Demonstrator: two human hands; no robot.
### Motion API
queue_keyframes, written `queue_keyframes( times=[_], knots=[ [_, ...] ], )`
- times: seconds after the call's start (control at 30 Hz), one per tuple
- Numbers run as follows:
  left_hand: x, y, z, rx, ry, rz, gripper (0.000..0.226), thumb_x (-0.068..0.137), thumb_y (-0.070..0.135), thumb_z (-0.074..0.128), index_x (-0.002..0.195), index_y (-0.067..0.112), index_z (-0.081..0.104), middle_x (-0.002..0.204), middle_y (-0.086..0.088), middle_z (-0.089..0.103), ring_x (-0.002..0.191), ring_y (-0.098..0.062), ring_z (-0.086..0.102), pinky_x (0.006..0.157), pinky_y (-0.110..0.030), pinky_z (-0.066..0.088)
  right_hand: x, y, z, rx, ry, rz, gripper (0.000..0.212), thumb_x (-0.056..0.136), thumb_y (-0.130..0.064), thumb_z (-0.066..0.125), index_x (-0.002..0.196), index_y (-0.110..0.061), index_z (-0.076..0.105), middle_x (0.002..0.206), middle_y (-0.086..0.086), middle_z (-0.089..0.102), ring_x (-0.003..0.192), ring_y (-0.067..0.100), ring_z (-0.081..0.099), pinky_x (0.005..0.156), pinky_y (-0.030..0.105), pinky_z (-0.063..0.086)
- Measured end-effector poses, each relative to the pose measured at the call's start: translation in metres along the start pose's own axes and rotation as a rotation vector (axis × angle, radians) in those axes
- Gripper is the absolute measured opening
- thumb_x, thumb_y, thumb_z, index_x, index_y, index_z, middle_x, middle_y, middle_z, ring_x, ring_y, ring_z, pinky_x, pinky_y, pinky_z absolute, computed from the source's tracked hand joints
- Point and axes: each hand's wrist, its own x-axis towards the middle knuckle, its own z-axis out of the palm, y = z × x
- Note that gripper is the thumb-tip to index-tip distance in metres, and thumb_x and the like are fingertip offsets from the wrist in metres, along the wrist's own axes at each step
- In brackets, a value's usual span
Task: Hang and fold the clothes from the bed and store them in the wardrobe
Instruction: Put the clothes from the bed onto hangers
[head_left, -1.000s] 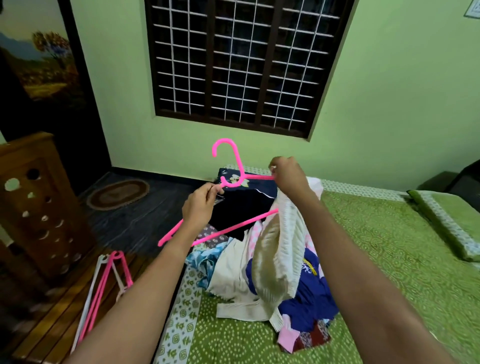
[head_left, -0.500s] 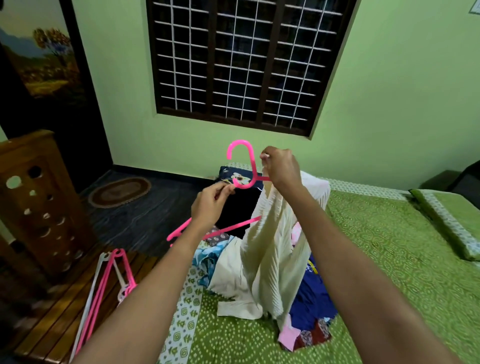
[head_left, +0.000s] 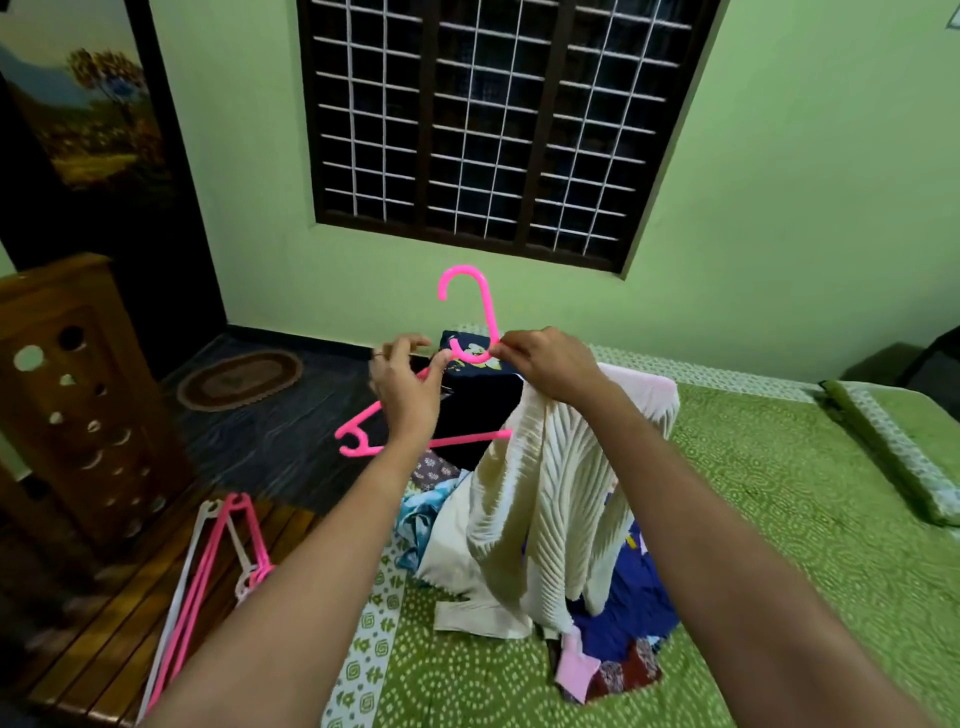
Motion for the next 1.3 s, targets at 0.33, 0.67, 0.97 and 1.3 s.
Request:
queue_keyframes(
  times=[0.33, 0.67, 0.97, 1.3],
  knots=[
    [-0.047, 0.012, 0.055, -0.273, -0.662, -0.098, 0.022, 0.074, 0.027, 0.072, 0.075, 0.008, 0.060, 0.069, -0.004, 0.058, 0.072, -0.012, 0.047, 0.065, -0.031, 0.037, 0.002, 0.002, -0.007, 0.098, 0.078, 0.057, 0.032, 0.097, -0.036, 0.046, 0.111, -0.016, 0.068, 0.099, 0.010, 0.069, 0.091, 0.030, 0.060, 0.062, 0.028, 0.030],
    [-0.050, 0.019, 0.036, -0.328, -0.729, -0.137, 0.032, 0.096, 0.016, 0.049, 0.069, 0.004, 0.061, 0.052, 0.011, 0.048, 0.052, 0.002, 0.040, 0.052, -0.014, 0.031, -0.010, 0.016, -0.006, 0.100, 0.123, 0.177, 0.034, 0.096, -0.038, 0.048, 0.105, -0.013, 0.069, 0.085, 0.010, 0.066, 0.072, 0.025, 0.054, 0.060, 0.028, 0.030],
    [-0.041, -0.044, 0.007, 0.820, -1.257, -0.297, 0.034, 0.080, 0.022, 0.072, 0.110, 0.010, 0.065, 0.089, -0.011, 0.066, 0.062, -0.021, 0.062, 0.051, -0.023, 0.047, -0.019, 0.025, -0.018, 0.120, 0.213, 0.310, 0.052, 0.093, -0.053, 0.043, 0.085, -0.007, 0.066, 0.074, 0.007, 0.055, 0.071, 0.025, 0.051, 0.060, 0.029, 0.030],
    [-0.061, -0.014, 0.046, -0.205, -0.728, -0.203, 0.012, 0.088, 0.015, 0.063, 0.094, 0.006, 0.066, 0.077, 0.001, 0.066, 0.071, -0.007, 0.061, 0.068, -0.023, 0.047, -0.017, 0.016, -0.028, 0.168, 0.160, 0.306, 0.053, 0.093, -0.054, 0.044, 0.061, -0.011, 0.051, 0.051, -0.001, 0.040, 0.048, 0.013, 0.038, 0.045, 0.025, 0.023]
  ],
)
